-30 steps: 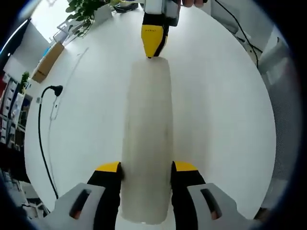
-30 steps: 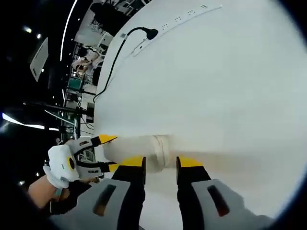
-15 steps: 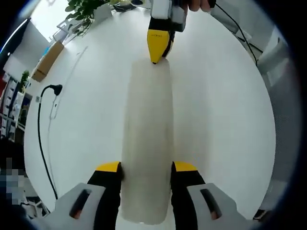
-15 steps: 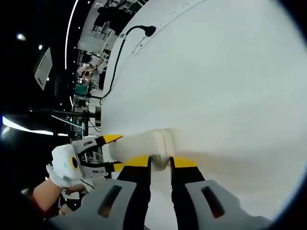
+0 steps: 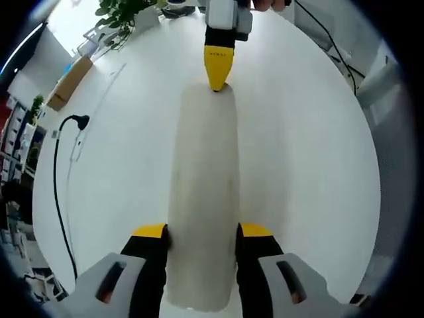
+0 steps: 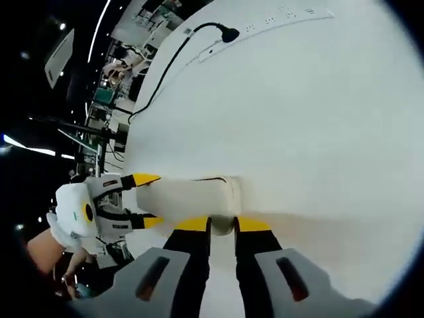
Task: Arrange the utensils inside the cutlery case until each visible utensil rests in its matching compartment.
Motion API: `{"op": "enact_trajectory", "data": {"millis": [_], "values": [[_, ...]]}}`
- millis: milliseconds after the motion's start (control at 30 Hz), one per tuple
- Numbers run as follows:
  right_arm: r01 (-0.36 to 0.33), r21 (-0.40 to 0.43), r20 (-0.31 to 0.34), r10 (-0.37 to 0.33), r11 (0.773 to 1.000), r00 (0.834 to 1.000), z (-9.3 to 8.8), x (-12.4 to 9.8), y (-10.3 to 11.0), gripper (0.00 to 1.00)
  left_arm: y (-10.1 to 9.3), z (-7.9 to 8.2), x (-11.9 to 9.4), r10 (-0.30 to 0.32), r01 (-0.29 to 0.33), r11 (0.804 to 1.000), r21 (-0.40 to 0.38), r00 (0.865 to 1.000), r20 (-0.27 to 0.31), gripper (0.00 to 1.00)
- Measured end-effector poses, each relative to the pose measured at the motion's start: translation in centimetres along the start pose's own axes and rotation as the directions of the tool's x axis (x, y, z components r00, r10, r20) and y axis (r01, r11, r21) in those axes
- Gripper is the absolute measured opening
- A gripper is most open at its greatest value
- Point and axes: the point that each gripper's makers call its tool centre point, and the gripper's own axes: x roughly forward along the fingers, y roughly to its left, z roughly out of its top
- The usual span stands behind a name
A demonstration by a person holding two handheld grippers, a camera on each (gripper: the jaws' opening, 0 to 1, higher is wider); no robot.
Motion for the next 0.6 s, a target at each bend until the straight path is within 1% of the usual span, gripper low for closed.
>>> {"op": "enact_trajectory", "data": {"millis": [33, 100, 133, 200, 333, 367, 400, 433, 467, 500, 533, 567, 600], "values": [[-0.004, -0.006, 0.005, 0.004, 1.000, 1.000, 0.0, 0.1, 0.0, 0.14, 0.0, 0.0, 0.0, -0.001, 0.001, 1.000, -0.004, 1.000, 0.002, 0.41], [-0.012, 0.023, 0.007, 0.012, 1.000, 1.000, -0.2, 0.2, 0.1, 0.15, 0.1, 0.0, 0.0, -0.014, 0.014, 1.000, -0.027, 1.000, 0.007, 0.41], [-0.025, 0.041, 0.031, 0.024, 0.999, 0.999, 0.0, 0.3, 0.4, 0.17, 0.0, 0.1, 0.0, -0.033, 0.033, 0.998, -0.057, 0.999, 0.016, 0.41], [-0.040, 0.065, 0.040, 0.037, 0.997, 0.999, 0.2, 0.3, 0.7, 0.20, 0.3, 0.2, -0.1, -0.049, 0.051, 0.996, -0.077, 0.998, 0.029, 0.41], [-0.026, 0.018, 0.058, 0.025, 1.000, 0.998, 0.6, 0.5, 0.6, 0.21, 0.3, 0.2, -0.1, -0.066, 0.068, 0.995, -0.069, 0.997, 0.034, 0.41], [-0.031, -0.025, 0.064, 0.032, 0.999, 0.997, 0.7, 0.4, 0.8, 0.20, 0.3, 0.3, -0.2, -0.052, 0.054, 0.997, -0.054, 0.998, 0.039, 0.41], [-0.042, -0.067, 0.083, 0.048, 0.997, 0.995, 1.0, 0.4, 1.2, 0.20, 0.2, 0.2, -0.2, -0.051, 0.053, 0.997, -0.051, 0.998, 0.037, 0.40], [-0.045, -0.148, 0.090, 0.058, 0.988, 0.994, 1.0, 0.4, 1.6, 0.22, 0.1, 0.2, -0.1, -0.057, 0.059, 0.997, -0.050, 0.998, 0.041, 0.41], [-0.057, -0.206, 0.080, 0.075, 0.977, 0.994, 1.0, 0.4, 2.0, 0.25, 0.2, 0.1, -0.1, -0.055, 0.057, 0.997, -0.046, 0.997, 0.046, 0.41], [-0.060, -0.315, 0.079, 0.089, 0.947, 0.993, 1.1, 0.4, 2.6, 0.33, 0.2, 0.2, -0.1, -0.055, 0.058, 0.997, -0.048, 0.997, 0.050, 0.41], [-0.028, -0.400, 0.082, 0.067, 0.916, 0.994, 1.3, 0.3, 2.6, 0.38, 0.2, 0.2, -0.1, -0.057, 0.060, 0.997, -0.053, 0.997, 0.049, 0.41], [-0.003, -0.542, 0.064, 0.045, 0.840, 0.997, 1.1, 0.4, 2.9, 0.44, 0.3, 0.2, -0.1, -0.054, 0.057, 0.997, -0.057, 0.997, 0.049, 0.41], [0.029, -0.635, 0.069, 0.020, 0.772, 0.997, 1.5, 0.4, 2.8, 0.48, 0.5, 0.2, 0.0, -0.041, 0.044, 0.997, -0.063, 0.998, 0.045, 0.41]]}}
